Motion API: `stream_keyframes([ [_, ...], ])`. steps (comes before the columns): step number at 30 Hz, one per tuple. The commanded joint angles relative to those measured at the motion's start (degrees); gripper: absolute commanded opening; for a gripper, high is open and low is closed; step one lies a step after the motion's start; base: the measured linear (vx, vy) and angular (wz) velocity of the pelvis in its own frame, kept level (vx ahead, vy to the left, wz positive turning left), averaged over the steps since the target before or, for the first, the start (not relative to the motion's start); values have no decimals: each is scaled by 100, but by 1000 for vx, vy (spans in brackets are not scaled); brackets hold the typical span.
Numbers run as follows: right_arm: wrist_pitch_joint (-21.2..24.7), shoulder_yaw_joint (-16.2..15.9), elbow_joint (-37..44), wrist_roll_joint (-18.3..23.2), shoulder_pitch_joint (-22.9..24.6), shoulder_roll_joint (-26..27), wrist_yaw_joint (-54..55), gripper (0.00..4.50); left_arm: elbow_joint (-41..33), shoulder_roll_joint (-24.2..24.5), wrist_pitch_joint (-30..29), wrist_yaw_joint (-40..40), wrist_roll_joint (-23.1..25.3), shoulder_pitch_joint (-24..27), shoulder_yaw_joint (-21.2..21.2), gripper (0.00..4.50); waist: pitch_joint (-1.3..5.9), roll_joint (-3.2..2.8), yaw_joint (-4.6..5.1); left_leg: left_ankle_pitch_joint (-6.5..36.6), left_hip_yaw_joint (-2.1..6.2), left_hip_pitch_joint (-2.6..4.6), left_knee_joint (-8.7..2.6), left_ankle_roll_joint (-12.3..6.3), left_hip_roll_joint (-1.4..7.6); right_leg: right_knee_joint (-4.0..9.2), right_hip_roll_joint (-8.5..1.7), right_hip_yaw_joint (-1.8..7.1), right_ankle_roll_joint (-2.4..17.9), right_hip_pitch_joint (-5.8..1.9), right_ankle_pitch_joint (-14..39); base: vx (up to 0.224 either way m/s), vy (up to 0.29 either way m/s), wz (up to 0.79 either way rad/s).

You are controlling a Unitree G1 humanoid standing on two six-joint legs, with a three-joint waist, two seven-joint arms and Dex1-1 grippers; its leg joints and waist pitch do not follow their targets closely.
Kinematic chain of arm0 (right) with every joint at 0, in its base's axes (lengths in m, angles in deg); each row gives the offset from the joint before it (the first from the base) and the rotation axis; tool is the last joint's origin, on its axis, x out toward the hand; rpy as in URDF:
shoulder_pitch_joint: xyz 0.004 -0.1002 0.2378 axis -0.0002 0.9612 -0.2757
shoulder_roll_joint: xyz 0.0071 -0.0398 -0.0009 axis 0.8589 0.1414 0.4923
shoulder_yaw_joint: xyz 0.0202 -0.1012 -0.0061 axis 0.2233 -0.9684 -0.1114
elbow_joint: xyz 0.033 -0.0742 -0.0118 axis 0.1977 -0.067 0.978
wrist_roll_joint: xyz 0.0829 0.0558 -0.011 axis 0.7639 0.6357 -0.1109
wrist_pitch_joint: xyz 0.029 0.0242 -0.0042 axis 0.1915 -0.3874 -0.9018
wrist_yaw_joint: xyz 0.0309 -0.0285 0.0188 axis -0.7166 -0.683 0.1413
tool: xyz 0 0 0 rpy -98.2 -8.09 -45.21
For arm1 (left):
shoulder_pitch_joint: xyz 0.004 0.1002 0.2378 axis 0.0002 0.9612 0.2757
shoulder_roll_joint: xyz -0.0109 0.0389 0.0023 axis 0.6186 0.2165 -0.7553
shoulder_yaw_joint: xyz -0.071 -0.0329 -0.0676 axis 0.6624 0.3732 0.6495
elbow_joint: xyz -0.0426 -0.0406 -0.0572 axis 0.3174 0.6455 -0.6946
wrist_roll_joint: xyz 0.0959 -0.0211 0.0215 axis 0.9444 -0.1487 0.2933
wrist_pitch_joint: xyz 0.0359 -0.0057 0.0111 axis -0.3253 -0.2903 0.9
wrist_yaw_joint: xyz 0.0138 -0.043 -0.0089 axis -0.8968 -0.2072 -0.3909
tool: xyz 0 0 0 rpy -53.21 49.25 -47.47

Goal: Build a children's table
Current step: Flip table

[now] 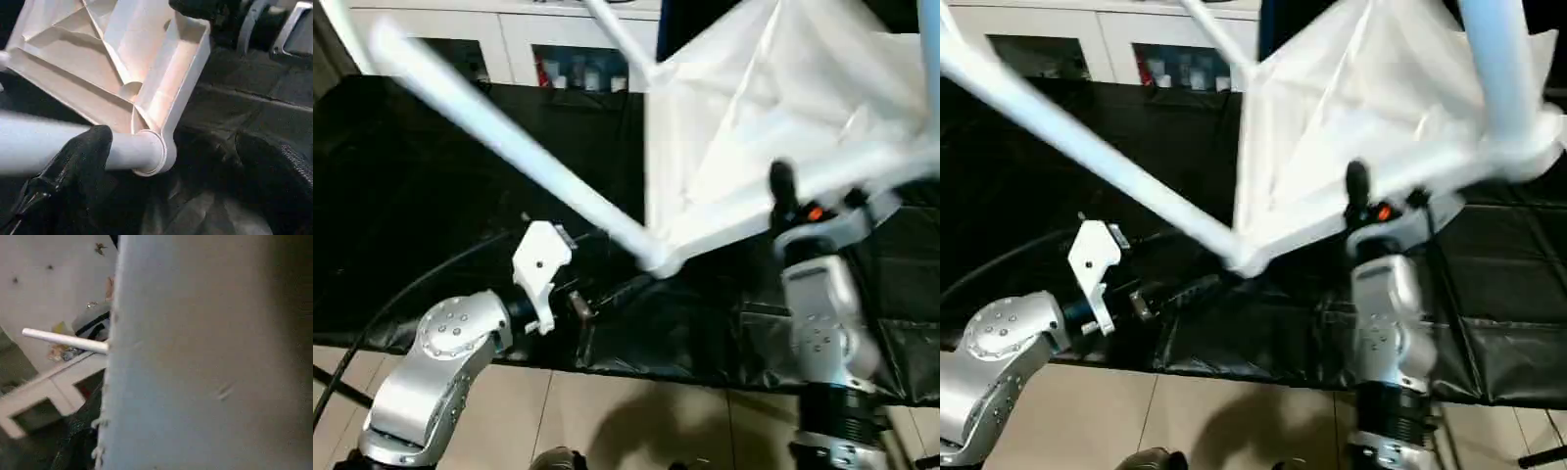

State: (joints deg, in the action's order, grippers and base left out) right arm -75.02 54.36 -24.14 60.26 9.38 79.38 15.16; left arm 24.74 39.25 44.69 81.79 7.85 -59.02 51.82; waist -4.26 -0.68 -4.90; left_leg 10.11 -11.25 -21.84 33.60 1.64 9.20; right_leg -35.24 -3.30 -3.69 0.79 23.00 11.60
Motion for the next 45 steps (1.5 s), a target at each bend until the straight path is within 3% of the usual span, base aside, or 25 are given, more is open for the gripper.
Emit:
stream_keyframes([
  [1, 220, -224, -106, -949, 240, -298, 137, 199, -172, 58, -23, -38, 100, -48, -57, 450, 253, 48, 43, 1449, 202, 130, -465, 149, 363, 538, -467, 366, 287, -133, 2051, 0, 0, 0],
  [10, 830, -662, 254, -1607, -32, -762, 688, 199, -373, 163, -125, -230, 414, -309, -250, 450, 227, 95, 51, 2175, 248, 230, -514, 440, 375, 592, -467, 374, 115, -87, 2508, 0, 0, 0],
  [17, 1318, -1110, 434, -2396, -189, -1135, 1017, 197, -414, 338, -66, -364, 865, -649, -398, 450, 272, 142, 33, 1828, 240, 197, -494, 421, 372, 525, -463, 388, 239, -149, 1833, 0, 0, 0],
  [19, 1397, -1193, 462, -2528, -262, -1202, 1064, 196, -458, 390, -46, -391, 930, -847, -358, 450, 280, 128, 35, 1742, 237, 201, -487, 422, 373, 490, -453, 385, 282, -156, 1632, 0, 0, 0],
  [23, 1411, -1201, 474, -2524, -247, -1167, 1041, 196, -430, 324, 47, -448, 855, -1100, -150, 450, 293, 128, 29, 1731, 239, 193, -478, 446, 376, 479, -469, 383, 375, -182, 1536, 0, 0, 0],
  [26, 1477, -1231, 428, -2539, -221, -1071, 977, 196, -269, 477, 548, -471, 1235, -1283, -174, 450, 308, 162, 24, 1611, 236, 172, -468, 401, 374, 478, -468, 384, 380, -206, 1442, 0, 0, 0],
  [29, 1551, -1298, 417, -2534, -239, -1039, 960, 196, -177, 532, 781, -567, 1421, -1360, -178, 450, 325, 133, 27, 1527, 233, 179, -460, 416, 376, 456, -469, 382, 393, -208, 1358, 0, 0, 0],
  [33, 1695, -1421, 380, -2366, -259, -949, 753, 196, -44, 512, 1162, -864, 1704, -1566, -113, 450, 343, 157, 26, 1524, 235, 187, -454, 423, 384, 436, -482, 384, 447, -220, 1331, 0, 0, 0],
  [36, 1809, -1500, 272, -2189, -167, -830, 588, 266, 233, 509, 1604, -1431, 2339, -1918, -99, 450, 347, 156, 29, 1558, 237, 184, -455, 434, 383, 446, -479, 385, 429, -225, 1367, 0, 0, 0],
  [39, 1766, -1492, 109, -2224, -114, -753, 602, 275, 525, 571, 2183, -1936, 2899, -2161, -17, 450, 373, 164, 50, 1594, 256, 184, -454, 489, 389, 445, -495, 380, 468, -244, 1312, 0, 0, 0],
  [40, 1727, -1461, -4, -2240, -99, -723, 637, 299, 670, 719, 2473, -2181, 3232, -2256, 5, 450, 385, 171, 52, 1579, 259, 172, -445, 476, 381, 452, -490, 376, 474, -247, 1280, 0, 0, 0],
  [43, 1662, -1443, -186, -2377, -93, -734, 742, 313, 798, 846, 2635, -2506, 3629, -2306, 10, 450, 441, 183, 82, 1091, 241, 130, -389, 402, 374, 358, -496, 370, 634, -292, 632, 0, 0, 0],
  [45, 1546, -1416, -455, -2455, -127, -756, 784, 323, 963, 853, 2727, -2746, 3803, -2367, 59, 450, 439, 143, 82, 1050, 231, 136, -377, 391, 374, 353, -495, 367, 694, -272, 601, 0, 0, 0],
])
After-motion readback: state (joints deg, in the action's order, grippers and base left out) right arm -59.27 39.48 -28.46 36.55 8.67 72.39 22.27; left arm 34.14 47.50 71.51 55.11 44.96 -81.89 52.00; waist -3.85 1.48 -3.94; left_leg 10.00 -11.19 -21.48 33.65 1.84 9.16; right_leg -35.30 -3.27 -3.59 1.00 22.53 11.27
